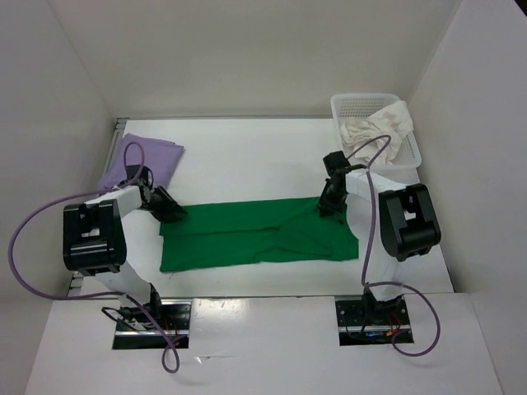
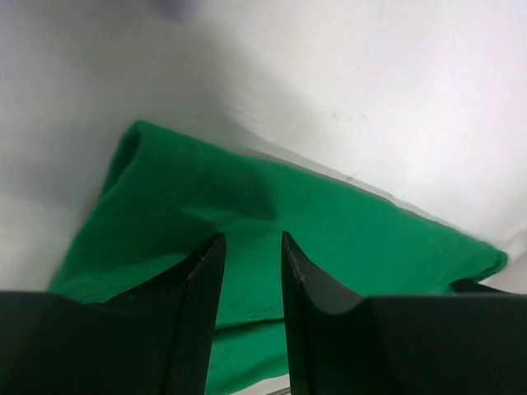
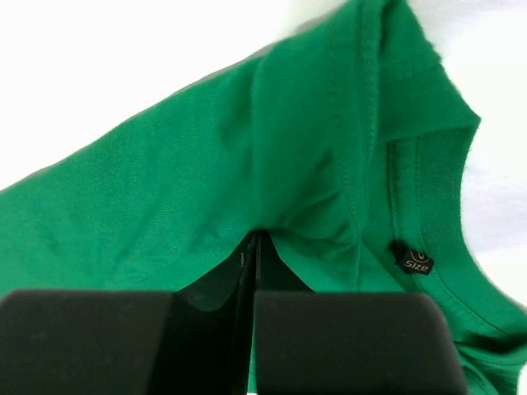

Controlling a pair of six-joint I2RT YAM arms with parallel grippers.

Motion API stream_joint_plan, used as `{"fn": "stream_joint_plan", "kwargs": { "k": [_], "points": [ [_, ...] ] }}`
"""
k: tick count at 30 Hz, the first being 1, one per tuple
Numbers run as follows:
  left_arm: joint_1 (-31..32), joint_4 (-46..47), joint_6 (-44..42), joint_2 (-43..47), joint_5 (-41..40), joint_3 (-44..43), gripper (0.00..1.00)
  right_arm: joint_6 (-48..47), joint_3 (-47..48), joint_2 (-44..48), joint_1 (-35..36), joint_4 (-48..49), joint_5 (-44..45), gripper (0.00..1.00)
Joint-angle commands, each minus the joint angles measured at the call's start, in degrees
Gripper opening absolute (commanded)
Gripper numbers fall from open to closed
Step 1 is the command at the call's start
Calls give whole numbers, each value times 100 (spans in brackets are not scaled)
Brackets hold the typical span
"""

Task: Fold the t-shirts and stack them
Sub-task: Rotate the tshirt 90 degrees

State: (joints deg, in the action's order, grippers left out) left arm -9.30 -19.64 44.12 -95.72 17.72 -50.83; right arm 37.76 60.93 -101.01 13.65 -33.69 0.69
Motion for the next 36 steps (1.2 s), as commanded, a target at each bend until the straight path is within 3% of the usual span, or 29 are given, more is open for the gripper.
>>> {"fn": "stream_joint_plan", "kwargs": {
  "k": [1,3,5,8,10,11,13,14,15,16,17,20,21,23,24,27,28,29,30,31,33,36],
  "points": [
    [-581,-189,-9,202,12,441,41,337,357,-794,444,600,-192,0],
    [-748,-242,-9,562,179,573,41,390,664,-1226,498,662,-497,0],
    [-810,-461,-69,1035,372,627,43,443,1550,-1981,656,557,-570,0],
    [-749,-707,-236,1845,549,688,46,329,3596,-3208,657,171,-500,0],
    [-609,-822,-307,2371,549,741,49,233,5712,-3949,657,-231,-692,0],
    [-556,-944,-307,2504,549,741,49,232,7434,-4805,657,-495,-789,0],
    [-380,-1119,-360,2707,549,803,53,232,9576,-5741,718,-1676,-1070,0],
    [-301,-1182,-360,2812,549,803,55,232,10805,-6755,770,-2032,-1167,0],
    [-170,-1304,-360,2892,549,803,55,284,11235,-6452,771,-1818,-1698,2],
    [-116,-1306,-360,2962,549,855,57,354,10552,-6014,771,-1077,-1704,2],
    [-116,-1306,-360,3032,549,855,58,233,9840,-5304,771,-939,-1590,2],
    [68,-1166,-229,3139,688,987,61,-231,9893,-4527,771,-1180,-1440,8],
    [130,-1113,-228,3069,689,987,61,-364,10069,-4402,771,-1427,-1379,15],
    [393,-937,-167,3007,751,909,56,-689,10333,-4147,771,-2059,-1378,27],
    [498,-884,-167,2946,681,743,52,-830,10334,-3815,771,-2210,-1439,37],
    [824,-753,-167,2884,277,312,33,-1103,8399,-2410,1016,-1758,-1518,44],
    [825,-752,-167,2805,215,189,28,-1104,6599,-1875,1017,-1302,-1641,37],
    [877,-752,-245,2683,163,66,22,-799,5642,-1313,1069,-184,-1790,28],
    [877,-752,-298,2603,110,-49,19,-596,4771,-315,1070,341,-2000,18],
    [877,-752,-351,2524,109,-172,18,-385,3335,43,1070,729,-2298,5],
    [877,-699,-404,2331,57,-322,17,-6,1940,562,1340,1285,-2362,0],
    [1000,-427,-342,2084,258,-375,17,354,751,565,1334,1819,-2451,0]
  ]
}}
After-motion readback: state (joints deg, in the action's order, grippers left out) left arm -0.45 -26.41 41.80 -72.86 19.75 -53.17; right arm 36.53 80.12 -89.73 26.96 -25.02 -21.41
